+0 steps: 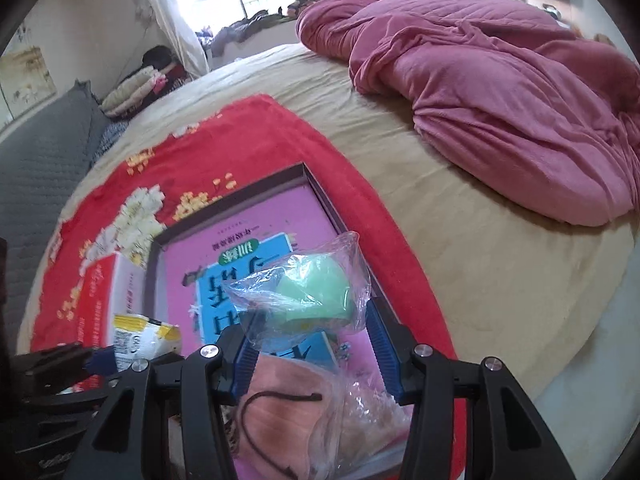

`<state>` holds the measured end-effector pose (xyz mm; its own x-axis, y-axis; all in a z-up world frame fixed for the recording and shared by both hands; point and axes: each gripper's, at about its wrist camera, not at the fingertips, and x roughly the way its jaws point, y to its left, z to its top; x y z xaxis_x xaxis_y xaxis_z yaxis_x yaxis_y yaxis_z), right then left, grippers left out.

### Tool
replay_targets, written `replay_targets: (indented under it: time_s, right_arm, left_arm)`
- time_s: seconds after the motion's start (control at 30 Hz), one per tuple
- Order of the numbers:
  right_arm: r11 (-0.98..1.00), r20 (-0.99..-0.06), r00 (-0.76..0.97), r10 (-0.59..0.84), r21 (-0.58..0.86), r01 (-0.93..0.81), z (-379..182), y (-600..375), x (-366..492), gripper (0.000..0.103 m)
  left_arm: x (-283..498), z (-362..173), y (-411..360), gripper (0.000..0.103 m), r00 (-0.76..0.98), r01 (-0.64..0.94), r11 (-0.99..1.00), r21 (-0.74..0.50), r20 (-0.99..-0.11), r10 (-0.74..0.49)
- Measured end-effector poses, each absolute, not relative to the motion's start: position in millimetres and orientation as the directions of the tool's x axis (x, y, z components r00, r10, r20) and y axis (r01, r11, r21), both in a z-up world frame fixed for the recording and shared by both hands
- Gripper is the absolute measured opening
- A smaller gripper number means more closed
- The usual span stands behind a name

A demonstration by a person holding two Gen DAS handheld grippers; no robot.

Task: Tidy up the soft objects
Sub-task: 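Lower the green ball bag into the tray and open right tool while left tool lowers the snack packet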

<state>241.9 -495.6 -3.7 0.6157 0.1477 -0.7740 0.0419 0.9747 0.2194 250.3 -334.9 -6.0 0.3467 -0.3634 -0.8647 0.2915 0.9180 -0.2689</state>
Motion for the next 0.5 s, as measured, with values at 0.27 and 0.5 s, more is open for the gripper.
replay_targets:
  time_s: [0.27,0.5]
  right_arm:
    - [0.984,-0.824,0.555,0.11,0.169,0.056,-35,-487,253,0.051]
    - [0.985,-0.838,0.54,0.08,0.148,0.084,-50,-491,250,0.052]
  left_arm:
    - [255,-19,-333,0.037,0.336,0.29,0.92,-0.264,-0.872,-0.356]
    - [257,-23,-333,0.037,0.33,0.289,0.922,-0.258,-0.877,-0.348]
